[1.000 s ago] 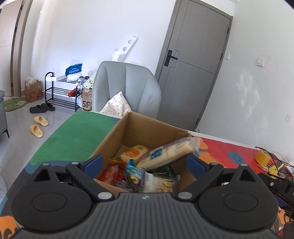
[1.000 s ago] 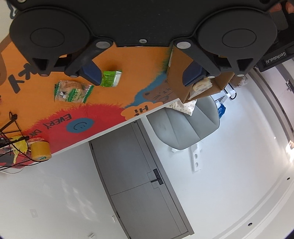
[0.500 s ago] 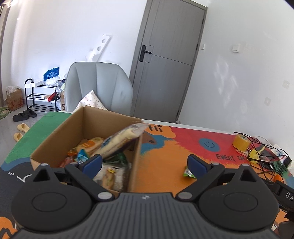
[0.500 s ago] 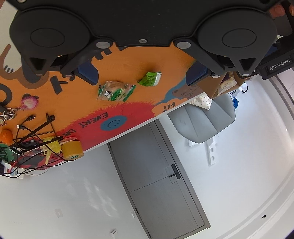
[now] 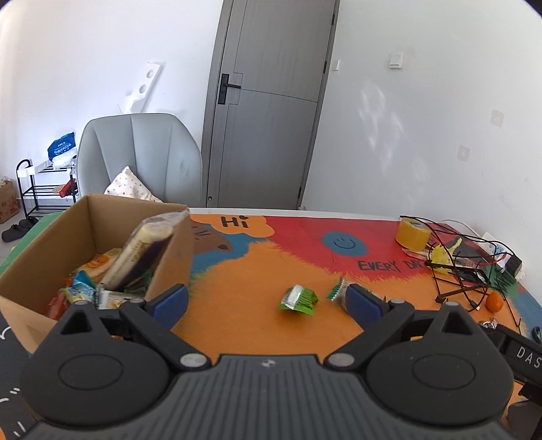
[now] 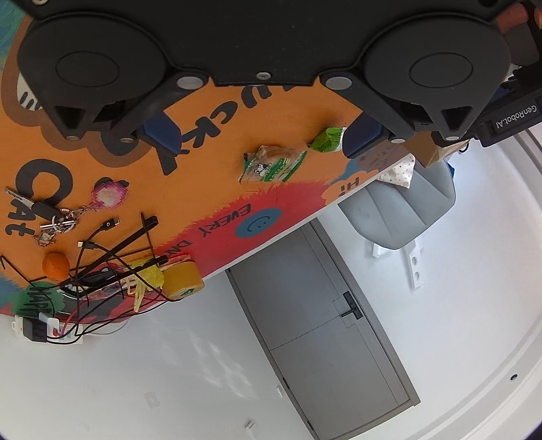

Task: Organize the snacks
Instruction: 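Move both tools back toward the green snack bag and green-printed bread pack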

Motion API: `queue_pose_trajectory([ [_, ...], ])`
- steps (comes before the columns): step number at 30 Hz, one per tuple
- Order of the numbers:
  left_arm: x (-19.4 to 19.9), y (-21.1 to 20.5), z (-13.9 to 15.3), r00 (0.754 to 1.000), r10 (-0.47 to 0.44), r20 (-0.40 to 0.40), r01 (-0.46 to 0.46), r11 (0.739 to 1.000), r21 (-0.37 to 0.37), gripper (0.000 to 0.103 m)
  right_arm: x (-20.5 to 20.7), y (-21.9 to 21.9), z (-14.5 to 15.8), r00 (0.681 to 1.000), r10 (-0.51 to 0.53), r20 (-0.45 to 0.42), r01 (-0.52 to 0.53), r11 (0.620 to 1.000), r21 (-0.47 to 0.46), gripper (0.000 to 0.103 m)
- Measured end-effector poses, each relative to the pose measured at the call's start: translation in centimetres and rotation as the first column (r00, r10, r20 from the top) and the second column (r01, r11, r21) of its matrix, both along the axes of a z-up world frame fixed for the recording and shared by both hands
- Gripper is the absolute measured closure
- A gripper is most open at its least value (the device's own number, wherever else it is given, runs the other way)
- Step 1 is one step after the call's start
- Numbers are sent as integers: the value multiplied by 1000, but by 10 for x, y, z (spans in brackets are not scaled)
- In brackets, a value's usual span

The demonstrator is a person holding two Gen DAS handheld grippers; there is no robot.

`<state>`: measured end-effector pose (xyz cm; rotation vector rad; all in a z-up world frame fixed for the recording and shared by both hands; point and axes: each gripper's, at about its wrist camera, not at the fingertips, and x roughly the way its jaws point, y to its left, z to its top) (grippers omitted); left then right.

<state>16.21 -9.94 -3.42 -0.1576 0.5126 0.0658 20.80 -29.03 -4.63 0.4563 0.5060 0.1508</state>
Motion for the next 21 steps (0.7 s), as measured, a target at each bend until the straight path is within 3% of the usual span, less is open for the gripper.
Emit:
queue_pose_trajectory([
  [21,85,-18,-32,992,-7,-128,9,1000,15,5,81,7,-9,995,22,-102,-19,999,30,0],
])
